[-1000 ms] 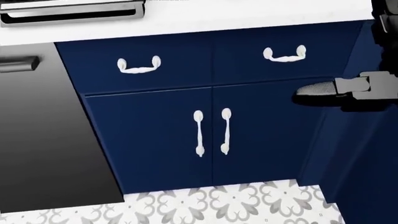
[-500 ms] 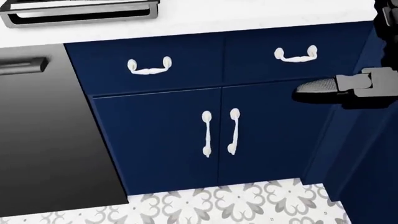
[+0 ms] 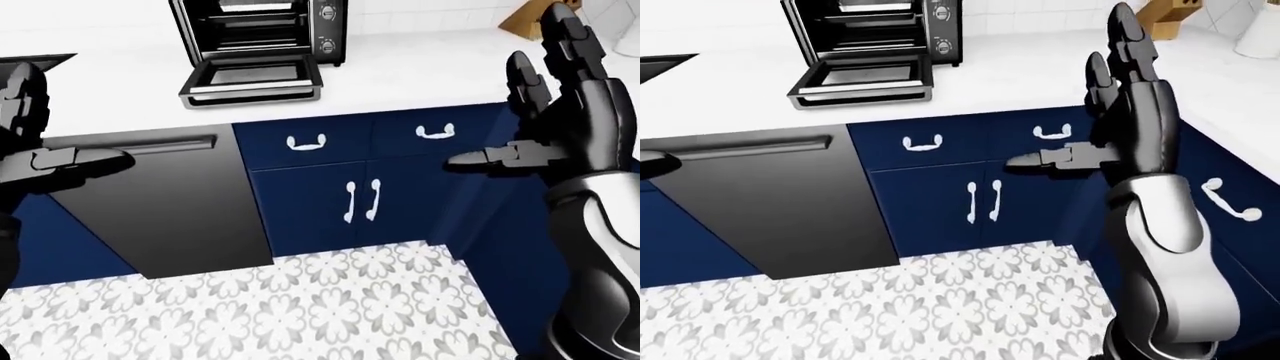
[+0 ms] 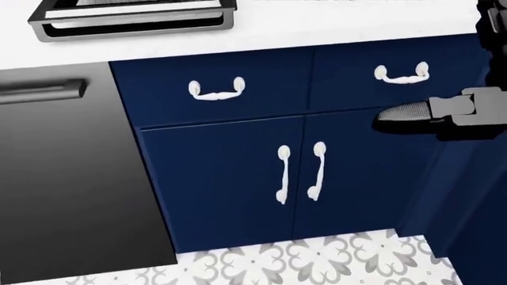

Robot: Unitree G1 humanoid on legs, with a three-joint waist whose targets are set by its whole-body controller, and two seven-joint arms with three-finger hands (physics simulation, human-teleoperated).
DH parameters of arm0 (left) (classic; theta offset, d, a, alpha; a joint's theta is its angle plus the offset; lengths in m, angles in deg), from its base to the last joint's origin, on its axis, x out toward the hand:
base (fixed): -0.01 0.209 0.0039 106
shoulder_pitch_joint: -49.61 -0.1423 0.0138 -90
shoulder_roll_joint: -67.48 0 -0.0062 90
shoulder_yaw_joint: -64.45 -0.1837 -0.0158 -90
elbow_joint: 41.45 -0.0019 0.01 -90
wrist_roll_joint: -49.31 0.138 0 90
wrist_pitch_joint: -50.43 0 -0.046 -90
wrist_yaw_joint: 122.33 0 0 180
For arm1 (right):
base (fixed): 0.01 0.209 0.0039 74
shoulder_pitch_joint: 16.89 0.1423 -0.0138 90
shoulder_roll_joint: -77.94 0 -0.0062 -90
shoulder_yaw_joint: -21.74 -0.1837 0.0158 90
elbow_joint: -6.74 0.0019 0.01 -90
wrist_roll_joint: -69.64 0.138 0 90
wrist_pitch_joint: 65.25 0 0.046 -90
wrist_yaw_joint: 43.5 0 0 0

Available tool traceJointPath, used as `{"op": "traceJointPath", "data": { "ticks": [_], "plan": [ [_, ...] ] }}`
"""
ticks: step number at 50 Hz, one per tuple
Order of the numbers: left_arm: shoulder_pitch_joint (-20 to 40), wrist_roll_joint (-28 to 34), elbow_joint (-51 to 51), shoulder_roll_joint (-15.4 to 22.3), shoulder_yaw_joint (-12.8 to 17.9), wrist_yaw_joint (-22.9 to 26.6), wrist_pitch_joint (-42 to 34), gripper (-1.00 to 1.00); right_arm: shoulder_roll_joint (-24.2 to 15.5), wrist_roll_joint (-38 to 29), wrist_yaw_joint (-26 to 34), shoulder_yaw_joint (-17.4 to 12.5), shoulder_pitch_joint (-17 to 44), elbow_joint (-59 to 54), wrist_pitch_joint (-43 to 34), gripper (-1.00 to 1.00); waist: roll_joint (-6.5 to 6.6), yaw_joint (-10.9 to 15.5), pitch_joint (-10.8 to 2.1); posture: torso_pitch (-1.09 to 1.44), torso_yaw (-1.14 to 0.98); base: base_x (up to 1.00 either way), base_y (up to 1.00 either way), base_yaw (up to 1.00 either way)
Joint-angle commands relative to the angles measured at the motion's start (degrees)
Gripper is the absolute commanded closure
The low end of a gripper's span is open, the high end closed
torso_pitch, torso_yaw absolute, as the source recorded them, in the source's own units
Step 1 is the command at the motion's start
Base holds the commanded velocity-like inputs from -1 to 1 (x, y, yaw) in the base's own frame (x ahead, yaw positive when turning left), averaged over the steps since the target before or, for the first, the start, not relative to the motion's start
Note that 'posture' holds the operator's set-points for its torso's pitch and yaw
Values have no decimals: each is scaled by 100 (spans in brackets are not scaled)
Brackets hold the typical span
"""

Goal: Close the toaster oven door.

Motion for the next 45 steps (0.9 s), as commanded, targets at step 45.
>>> {"op": "traceJointPath", "data": {
  "ticks": [45],
  "plan": [
    [127, -22, 80, 136, 55, 38, 169, -100, -30, -64, 18, -33, 110, 136, 46, -100, 527, -10, -101, 0, 0, 14, 9, 0]
  ]
}}
